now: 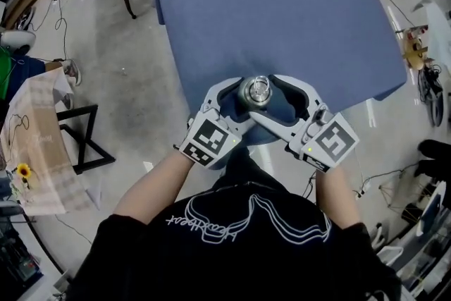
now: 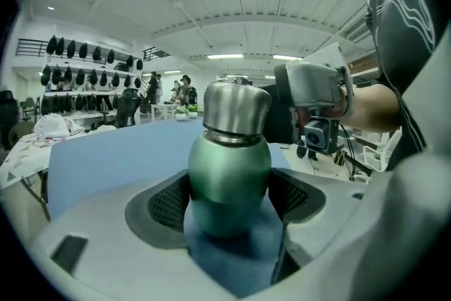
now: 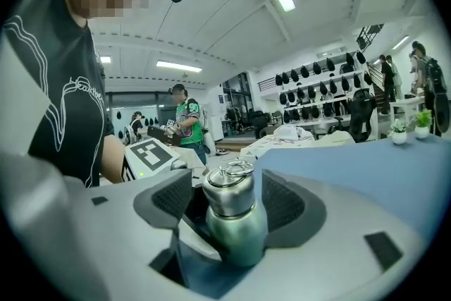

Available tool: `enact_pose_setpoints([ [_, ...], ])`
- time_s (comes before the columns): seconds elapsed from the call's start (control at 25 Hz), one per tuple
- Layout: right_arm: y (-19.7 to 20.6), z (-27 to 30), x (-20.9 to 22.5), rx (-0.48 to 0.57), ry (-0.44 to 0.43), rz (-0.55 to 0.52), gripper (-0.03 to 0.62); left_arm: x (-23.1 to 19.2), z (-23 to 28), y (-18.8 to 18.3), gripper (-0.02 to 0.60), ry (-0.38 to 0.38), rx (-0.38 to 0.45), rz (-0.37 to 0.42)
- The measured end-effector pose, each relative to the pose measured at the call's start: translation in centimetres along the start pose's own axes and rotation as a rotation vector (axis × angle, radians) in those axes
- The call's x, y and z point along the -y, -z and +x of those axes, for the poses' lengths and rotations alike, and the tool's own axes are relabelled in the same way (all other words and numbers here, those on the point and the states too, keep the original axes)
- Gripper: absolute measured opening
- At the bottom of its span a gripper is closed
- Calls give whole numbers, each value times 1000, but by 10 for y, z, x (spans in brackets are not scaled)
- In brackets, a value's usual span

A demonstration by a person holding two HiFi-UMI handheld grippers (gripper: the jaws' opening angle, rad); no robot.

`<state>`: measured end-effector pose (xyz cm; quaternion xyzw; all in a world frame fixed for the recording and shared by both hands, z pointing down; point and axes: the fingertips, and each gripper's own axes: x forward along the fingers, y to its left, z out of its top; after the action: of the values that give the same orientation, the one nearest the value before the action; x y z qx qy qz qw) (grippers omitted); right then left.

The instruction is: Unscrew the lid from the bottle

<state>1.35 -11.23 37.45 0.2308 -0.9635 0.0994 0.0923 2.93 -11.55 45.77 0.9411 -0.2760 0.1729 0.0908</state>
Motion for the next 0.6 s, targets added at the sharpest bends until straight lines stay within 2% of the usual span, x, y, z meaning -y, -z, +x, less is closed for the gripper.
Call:
enact_pose_setpoints([
  [0.32,5,2,-1,-10,113,-16,259,-1,-1,1,354,-110,-3,-48],
  [0.44,6,3,0,-14,135,-27,229,-1,-1,1,354,-124,-4,-55],
  [0.6,8,3,0,-23,131,-36,238,0,-1,3,354,-124,-12,-59],
])
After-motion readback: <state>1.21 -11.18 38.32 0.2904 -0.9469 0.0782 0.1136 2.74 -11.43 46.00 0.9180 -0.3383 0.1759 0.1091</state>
